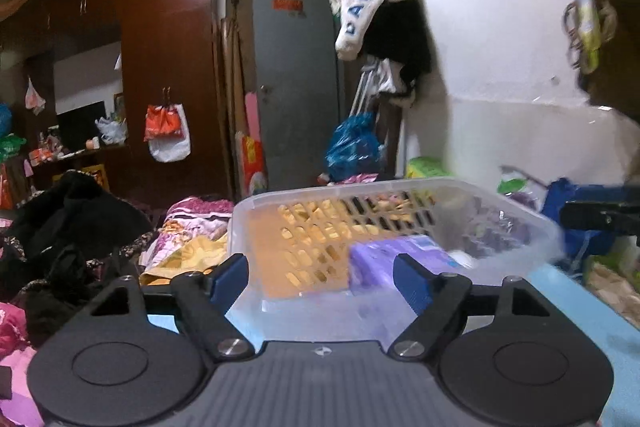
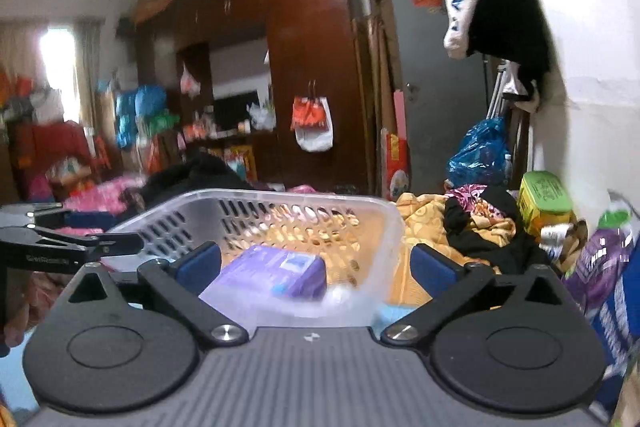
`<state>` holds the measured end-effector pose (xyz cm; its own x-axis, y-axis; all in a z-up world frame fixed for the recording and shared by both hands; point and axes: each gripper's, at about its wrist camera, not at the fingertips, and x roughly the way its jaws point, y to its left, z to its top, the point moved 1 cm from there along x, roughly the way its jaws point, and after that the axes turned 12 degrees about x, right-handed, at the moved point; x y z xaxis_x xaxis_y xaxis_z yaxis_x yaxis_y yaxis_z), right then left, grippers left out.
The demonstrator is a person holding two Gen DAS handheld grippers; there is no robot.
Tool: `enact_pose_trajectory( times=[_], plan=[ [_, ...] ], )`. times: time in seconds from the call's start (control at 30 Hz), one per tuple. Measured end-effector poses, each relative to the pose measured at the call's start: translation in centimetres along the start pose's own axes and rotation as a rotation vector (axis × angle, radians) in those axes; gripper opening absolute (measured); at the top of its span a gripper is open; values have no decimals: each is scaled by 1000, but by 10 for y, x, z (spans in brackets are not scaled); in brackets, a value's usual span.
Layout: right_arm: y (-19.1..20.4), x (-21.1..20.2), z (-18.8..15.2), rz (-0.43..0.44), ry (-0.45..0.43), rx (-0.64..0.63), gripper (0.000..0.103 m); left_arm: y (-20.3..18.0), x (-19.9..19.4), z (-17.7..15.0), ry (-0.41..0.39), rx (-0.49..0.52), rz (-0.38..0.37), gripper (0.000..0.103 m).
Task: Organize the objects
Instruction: 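Open both grippers to drop the pink pack and roll into the basket, then grasp the second pink tissue pack with the left gripper while the right grasps the orange bottle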
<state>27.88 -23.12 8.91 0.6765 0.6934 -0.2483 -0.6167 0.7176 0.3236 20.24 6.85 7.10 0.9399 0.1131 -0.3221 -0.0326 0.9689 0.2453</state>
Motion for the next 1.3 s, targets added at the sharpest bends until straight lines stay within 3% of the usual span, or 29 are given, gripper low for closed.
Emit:
enact_pose_trajectory(
  times=[0.23,0.33,0.43,0.53,0.73,0.83,0.97,1.17,1.23,1.27,1.3],
  plan=[
    [-17,-28,-69,-52,96,32,103,-43,-90,-74,-61,23,-48,89],
    [-22,-28,-74,-44,114,67,103,-75,-121,-113,-69,54,-74,89],
    [-20,-27,-73,-25,103,80,103,-97,-137,-132,-73,64,-140,89],
    [-7,-23,-78,-52,87,22,103,-118,-137,-132,-77,112,-149,89],
    [10,-1,-86,-65,137,-17,101,-130,-116,-139,-40,98,-172,89],
    [14,7,-85,-95,138,-35,101,-143,-110,-144,-38,140,-148,89],
    [9,25,-87,-124,221,-4,87,-149,-111,-148,-45,145,-135,89],
    [4,30,-88,-142,237,10,78,-150,-112,-150,-56,125,-128,89],
    [6,31,-89,-152,240,7,76,-151,-111,-150,-67,137,-117,82],
    [5,33,-89,-157,256,11,75,-153,-112,-150,-75,145,-115,72],
    [5,37,-89,-154,275,15,70,-153,-112,-150,-79,149,-110,72]
  ],
)
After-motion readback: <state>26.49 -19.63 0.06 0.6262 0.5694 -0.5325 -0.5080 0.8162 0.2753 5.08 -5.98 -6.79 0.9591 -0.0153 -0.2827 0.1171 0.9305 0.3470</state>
